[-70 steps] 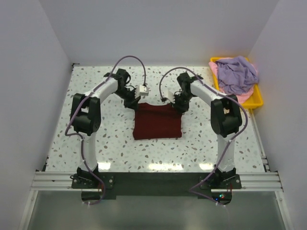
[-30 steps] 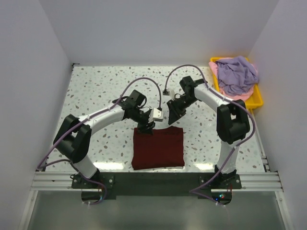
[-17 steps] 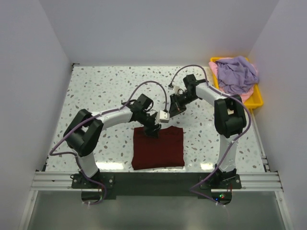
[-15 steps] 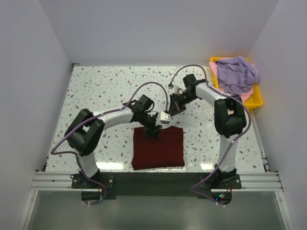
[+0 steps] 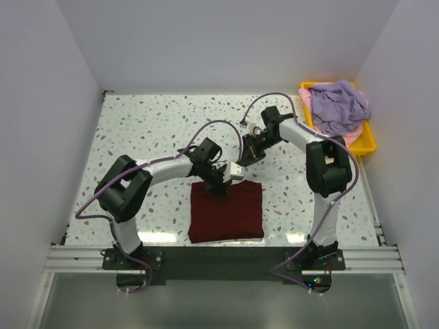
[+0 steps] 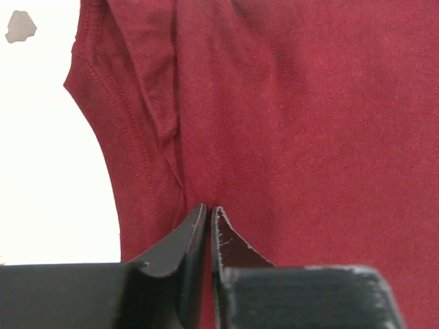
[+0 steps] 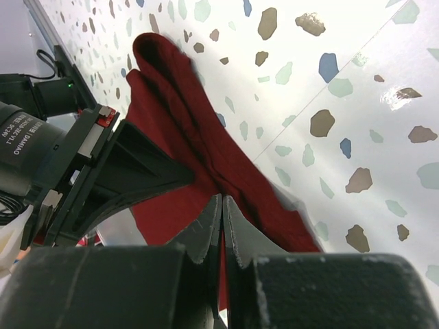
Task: Fold and stack the t-shirts
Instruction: Fold the tshirt
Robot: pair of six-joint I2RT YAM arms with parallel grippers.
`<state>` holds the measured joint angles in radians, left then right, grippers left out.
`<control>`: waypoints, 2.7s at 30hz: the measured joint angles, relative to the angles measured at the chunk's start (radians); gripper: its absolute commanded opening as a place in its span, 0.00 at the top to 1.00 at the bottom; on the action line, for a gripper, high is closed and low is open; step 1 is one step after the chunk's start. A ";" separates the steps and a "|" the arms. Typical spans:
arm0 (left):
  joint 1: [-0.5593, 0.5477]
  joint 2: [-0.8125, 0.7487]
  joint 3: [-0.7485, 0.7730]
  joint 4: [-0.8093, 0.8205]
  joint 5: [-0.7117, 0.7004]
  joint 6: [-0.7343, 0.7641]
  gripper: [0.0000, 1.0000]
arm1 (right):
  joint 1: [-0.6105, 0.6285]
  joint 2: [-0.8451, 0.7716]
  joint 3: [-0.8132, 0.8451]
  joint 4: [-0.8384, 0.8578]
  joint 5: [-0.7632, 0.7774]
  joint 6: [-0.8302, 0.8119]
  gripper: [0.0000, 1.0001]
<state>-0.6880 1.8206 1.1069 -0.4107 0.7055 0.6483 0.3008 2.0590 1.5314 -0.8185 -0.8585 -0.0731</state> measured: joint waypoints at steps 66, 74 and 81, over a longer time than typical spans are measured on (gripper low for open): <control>-0.216 -0.361 -0.212 0.309 -0.631 0.112 1.00 | 0.182 0.325 0.159 -0.406 -0.076 -0.441 1.00; -0.224 -0.361 -0.212 0.339 -0.599 0.161 1.00 | 0.182 0.325 0.161 -0.412 -0.075 -0.458 1.00; -0.246 -0.361 -0.212 0.396 -0.596 0.207 1.00 | 0.182 0.330 0.163 -0.424 -0.076 -0.471 1.00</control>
<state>-0.9340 1.4593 0.8948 -0.0147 0.1097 0.8551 0.4831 2.3890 1.6939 -1.2423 -0.9344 -0.5442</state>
